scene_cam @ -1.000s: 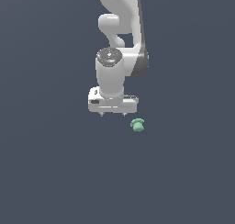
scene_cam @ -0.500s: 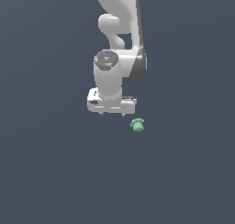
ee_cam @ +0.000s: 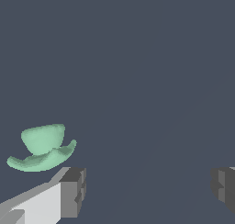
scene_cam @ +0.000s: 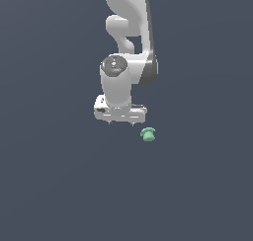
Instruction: Pick up the object and move it to a goal position.
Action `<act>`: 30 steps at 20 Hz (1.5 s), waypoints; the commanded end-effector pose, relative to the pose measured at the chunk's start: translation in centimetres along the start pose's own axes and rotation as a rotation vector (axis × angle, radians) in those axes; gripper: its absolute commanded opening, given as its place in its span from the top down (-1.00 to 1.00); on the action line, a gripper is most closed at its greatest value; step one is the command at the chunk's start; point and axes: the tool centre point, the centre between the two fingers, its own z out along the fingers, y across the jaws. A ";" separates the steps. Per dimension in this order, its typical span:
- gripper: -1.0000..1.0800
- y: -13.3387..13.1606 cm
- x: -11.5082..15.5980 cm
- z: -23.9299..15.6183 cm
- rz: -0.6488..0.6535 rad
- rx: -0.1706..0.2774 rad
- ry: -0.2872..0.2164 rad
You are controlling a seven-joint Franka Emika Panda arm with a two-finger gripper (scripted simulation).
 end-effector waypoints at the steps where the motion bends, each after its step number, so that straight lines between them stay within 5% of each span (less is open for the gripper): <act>1: -0.92 -0.1 0.0 0.1 0.013 0.000 0.000; 30: -0.92 -5.5 -0.4 2.3 0.557 -0.003 0.019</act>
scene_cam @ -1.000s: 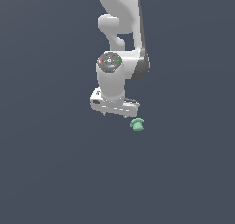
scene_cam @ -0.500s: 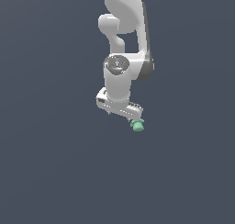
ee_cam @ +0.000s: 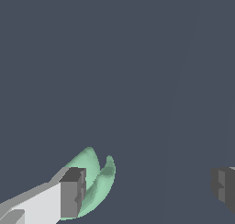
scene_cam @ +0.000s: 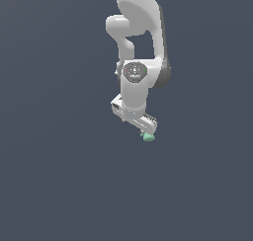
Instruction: Pick up the object and move it to a goal position.
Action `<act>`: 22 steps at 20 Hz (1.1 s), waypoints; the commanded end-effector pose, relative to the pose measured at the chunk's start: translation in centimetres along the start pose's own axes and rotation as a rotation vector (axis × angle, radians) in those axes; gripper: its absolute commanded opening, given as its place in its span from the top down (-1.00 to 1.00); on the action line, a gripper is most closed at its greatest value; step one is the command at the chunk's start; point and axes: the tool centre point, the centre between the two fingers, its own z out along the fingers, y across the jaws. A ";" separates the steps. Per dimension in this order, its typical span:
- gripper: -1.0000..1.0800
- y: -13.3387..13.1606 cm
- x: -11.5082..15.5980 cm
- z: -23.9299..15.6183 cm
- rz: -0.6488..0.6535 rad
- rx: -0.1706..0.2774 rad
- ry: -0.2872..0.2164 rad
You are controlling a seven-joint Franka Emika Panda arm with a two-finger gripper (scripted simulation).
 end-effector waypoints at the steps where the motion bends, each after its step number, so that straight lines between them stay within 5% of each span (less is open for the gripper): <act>1: -0.92 -0.4 -0.3 0.2 0.059 0.000 0.002; 22: -0.92 -4.0 -3.3 2.1 0.538 0.007 0.024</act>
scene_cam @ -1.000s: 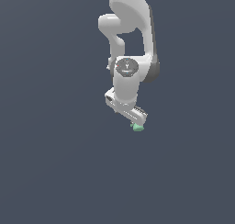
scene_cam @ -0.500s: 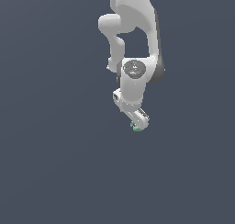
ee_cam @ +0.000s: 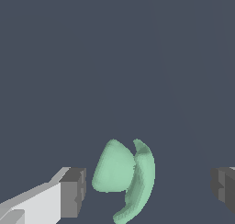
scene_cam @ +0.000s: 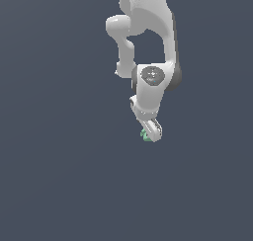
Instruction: Pick up the object and move it to a goal position.
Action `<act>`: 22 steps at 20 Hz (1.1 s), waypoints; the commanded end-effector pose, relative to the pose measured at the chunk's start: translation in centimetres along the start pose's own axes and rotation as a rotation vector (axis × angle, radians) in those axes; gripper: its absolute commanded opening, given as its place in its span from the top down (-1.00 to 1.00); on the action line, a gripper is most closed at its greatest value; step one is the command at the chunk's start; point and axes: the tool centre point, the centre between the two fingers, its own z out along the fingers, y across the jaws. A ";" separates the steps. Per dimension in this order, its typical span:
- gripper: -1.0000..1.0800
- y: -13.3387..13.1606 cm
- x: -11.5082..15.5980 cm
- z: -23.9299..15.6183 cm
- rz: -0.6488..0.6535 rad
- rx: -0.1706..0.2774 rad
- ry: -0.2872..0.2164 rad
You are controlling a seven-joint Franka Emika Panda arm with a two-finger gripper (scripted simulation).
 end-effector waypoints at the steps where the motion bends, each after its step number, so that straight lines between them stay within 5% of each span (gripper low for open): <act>1: -0.92 -0.2 -0.5 0.2 0.059 0.002 0.003; 22: -0.92 -0.9 -3.0 1.1 0.336 0.013 0.015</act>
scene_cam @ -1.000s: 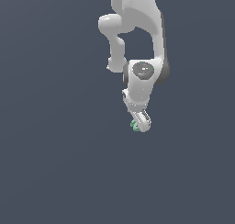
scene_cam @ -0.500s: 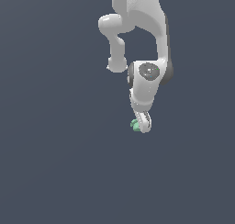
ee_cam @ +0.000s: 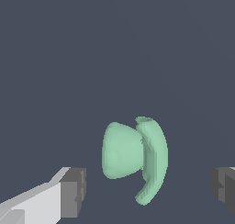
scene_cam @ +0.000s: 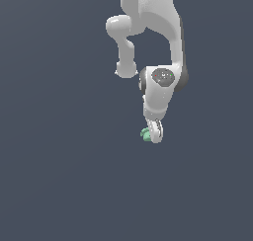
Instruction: Pick up the object and move it to a goal position.
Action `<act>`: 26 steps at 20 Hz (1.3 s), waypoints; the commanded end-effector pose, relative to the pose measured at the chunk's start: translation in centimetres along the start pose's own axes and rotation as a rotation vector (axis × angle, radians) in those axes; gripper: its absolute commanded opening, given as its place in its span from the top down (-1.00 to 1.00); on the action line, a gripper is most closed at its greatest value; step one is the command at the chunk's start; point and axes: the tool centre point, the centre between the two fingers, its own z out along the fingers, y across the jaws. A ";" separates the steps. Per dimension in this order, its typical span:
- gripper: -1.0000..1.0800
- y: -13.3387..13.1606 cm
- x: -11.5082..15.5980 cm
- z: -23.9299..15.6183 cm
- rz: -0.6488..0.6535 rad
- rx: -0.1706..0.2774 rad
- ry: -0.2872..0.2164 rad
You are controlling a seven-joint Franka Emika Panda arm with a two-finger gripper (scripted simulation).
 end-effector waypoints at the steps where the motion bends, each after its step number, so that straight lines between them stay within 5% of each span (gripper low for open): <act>1: -0.92 0.0 0.0 0.0 0.007 0.000 0.000; 19: -0.92 0.0 0.0 5.0 0.007 0.000 0.000; 20: 1.00 0.0 0.0 5.0 0.007 0.000 0.000; 26: 1.00 0.0 0.0 5.0 0.007 0.000 0.000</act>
